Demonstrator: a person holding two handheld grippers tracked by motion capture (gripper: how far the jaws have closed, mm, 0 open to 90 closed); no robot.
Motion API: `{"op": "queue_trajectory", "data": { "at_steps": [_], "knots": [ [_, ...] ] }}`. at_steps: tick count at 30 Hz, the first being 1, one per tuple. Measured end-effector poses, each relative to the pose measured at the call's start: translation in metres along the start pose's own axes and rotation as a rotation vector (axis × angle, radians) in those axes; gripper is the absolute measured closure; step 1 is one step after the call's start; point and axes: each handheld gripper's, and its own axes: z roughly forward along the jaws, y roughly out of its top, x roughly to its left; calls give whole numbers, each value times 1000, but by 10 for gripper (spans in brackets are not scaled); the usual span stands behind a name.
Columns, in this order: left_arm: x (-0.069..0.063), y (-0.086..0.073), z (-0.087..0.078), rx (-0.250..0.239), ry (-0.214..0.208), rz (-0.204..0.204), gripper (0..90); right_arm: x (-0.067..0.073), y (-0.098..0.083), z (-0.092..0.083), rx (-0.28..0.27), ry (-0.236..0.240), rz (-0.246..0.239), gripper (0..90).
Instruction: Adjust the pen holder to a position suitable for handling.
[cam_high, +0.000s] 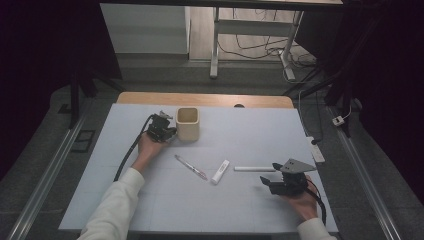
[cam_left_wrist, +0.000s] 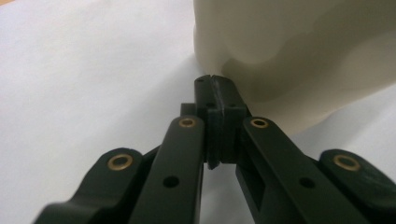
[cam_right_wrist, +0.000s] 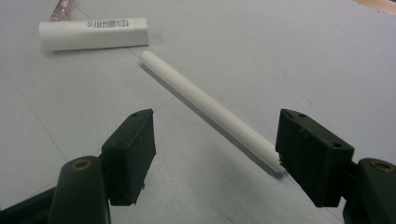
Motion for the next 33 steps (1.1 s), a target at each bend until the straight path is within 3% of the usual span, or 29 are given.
{"op": "queue_trajectory", "data": {
  "at_steps": [10,15,28,33],
  "knots": [
    [-16,18,12,33,0,43,887,1,0,0,0,3,-1,285],
    [-26,21,15,37,-21,62,887,1,0,1,-1,7,-4,285],
    [-40,30,24,52,-42,65,887,1,0,2,3,15,-6,285],
    [-50,35,31,62,-54,94,887,1,0,2,-1,13,-2,284]
  ]
}}
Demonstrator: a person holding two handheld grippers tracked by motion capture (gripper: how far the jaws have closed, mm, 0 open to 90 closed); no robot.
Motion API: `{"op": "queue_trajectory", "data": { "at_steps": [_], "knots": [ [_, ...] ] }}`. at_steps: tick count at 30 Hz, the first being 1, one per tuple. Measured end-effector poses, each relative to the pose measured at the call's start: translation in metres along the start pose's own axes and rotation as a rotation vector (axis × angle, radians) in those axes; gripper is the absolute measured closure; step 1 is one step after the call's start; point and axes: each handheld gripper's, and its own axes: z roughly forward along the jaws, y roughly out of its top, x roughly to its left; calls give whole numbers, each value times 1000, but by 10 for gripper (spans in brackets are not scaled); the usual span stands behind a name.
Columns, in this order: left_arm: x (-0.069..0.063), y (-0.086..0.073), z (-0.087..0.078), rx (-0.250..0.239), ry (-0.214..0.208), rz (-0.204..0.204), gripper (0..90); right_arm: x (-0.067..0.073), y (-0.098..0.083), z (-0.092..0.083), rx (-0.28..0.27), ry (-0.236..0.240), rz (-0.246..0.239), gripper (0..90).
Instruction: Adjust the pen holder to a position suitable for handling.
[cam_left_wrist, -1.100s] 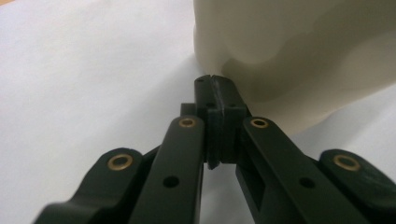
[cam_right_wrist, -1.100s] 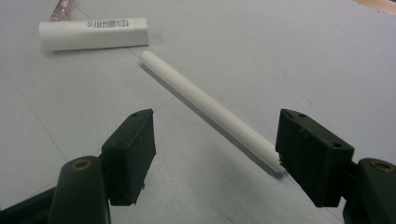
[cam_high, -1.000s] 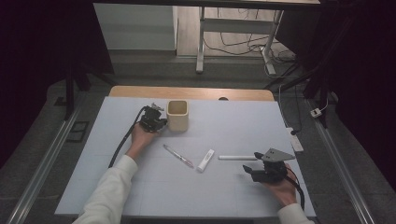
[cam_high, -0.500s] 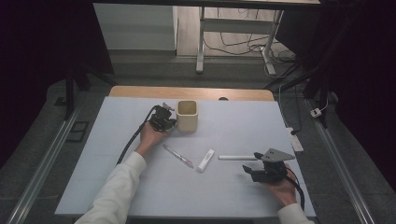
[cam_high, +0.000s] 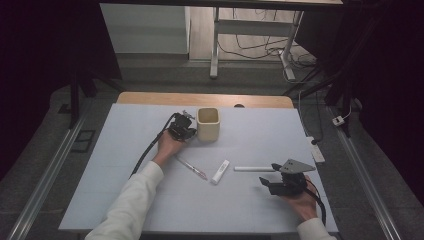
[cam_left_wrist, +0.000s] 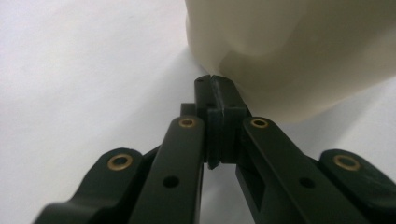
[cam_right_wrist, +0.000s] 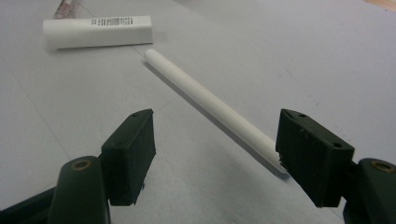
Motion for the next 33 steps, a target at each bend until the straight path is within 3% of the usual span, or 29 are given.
{"op": "queue_trajectory", "data": {
  "at_steps": [20,24,28,33],
  "knots": [
    [-1,16,13,11,19,-2,886,0,0,0,7,0,-4,284],
    [1,13,5,-5,-18,14,885,0,0,-1,8,1,1,284],
    [1,6,-12,-51,-28,11,885,0,-1,-2,6,-4,-1,285],
    [-3,-8,-36,-95,-33,36,884,0,-1,-4,0,-3,2,286]
  ]
}}
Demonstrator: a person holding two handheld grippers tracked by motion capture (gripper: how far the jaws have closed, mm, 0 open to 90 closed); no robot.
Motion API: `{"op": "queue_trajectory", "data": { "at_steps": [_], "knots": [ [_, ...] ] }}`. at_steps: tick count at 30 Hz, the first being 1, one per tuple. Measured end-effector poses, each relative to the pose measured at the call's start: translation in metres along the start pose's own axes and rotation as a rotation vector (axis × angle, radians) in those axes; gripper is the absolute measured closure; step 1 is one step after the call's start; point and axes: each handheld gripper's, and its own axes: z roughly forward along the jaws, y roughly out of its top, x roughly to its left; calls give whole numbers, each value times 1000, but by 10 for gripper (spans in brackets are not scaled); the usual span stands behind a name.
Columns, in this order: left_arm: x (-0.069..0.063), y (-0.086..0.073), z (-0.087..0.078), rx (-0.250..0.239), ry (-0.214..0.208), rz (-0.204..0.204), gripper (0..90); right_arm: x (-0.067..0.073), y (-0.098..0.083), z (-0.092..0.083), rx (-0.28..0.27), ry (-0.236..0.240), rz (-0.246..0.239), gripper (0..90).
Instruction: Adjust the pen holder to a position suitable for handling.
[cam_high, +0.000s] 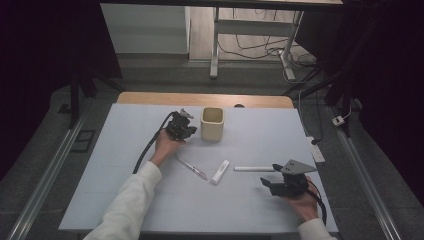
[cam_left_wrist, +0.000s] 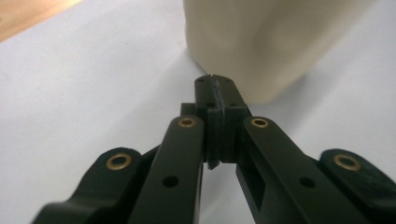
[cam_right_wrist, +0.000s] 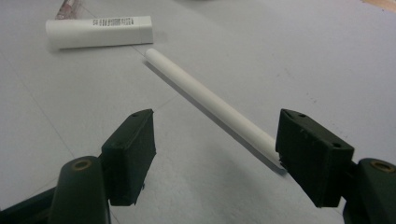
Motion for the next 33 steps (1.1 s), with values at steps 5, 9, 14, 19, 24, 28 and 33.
{"op": "queue_trajectory", "data": {
  "at_steps": [5,9,14,19,24,28,33],
  "knots": [
    [-4,-13,-26,-42,-24,15,764,1,0,1,-3,10,5,286],
    [-7,-22,-47,-79,-32,36,634,0,0,-1,-14,9,16,286],
    [-14,-30,-69,-74,-52,102,475,0,0,-1,-13,9,14,286],
    [-22,-32,-79,-24,-57,203,398,2,0,-1,-17,10,8,285],
    [-26,-35,-84,-2,-70,269,383,2,0,-3,-17,6,-2,285],
    [-27,-36,-87,6,-82,320,382,2,-1,-3,-15,3,-5,285],
    [-28,-36,-89,22,-93,367,377,3,-1,-1,-12,6,-8,285]
  ]
}}
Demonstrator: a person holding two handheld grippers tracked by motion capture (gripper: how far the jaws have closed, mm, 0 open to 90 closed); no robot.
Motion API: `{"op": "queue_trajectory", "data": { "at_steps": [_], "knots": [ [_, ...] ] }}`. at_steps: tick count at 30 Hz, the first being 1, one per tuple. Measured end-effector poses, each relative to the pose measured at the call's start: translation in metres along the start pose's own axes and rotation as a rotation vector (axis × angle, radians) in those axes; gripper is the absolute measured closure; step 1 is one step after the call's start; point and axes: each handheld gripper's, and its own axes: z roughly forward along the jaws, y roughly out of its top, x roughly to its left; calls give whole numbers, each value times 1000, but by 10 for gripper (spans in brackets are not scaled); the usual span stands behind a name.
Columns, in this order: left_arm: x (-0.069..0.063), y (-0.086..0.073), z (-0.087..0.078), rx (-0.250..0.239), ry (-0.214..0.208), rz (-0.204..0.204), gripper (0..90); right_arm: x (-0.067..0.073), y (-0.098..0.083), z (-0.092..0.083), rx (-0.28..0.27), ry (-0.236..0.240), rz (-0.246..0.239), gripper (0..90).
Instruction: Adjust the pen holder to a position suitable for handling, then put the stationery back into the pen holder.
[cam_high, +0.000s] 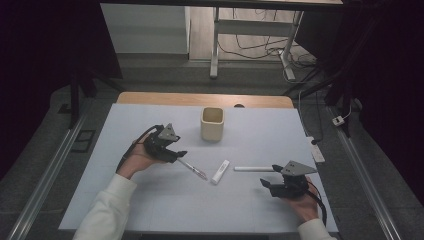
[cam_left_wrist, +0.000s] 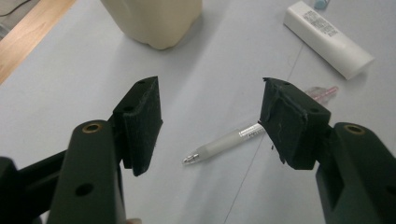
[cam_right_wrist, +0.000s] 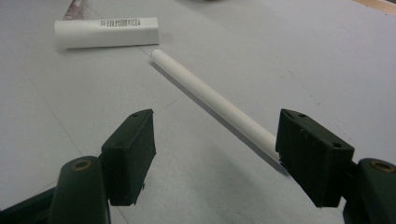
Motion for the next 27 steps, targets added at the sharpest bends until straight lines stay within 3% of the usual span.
{"op": "queue_trajectory", "data": {
  "at_steps": [10,27],
  "knots": [
    [-2,-1,3,44,-40,85,378,0,0,1,4,0,2,285],
    [-5,-3,17,116,-81,148,394,0,0,0,5,3,-2,285]
  ]
}}
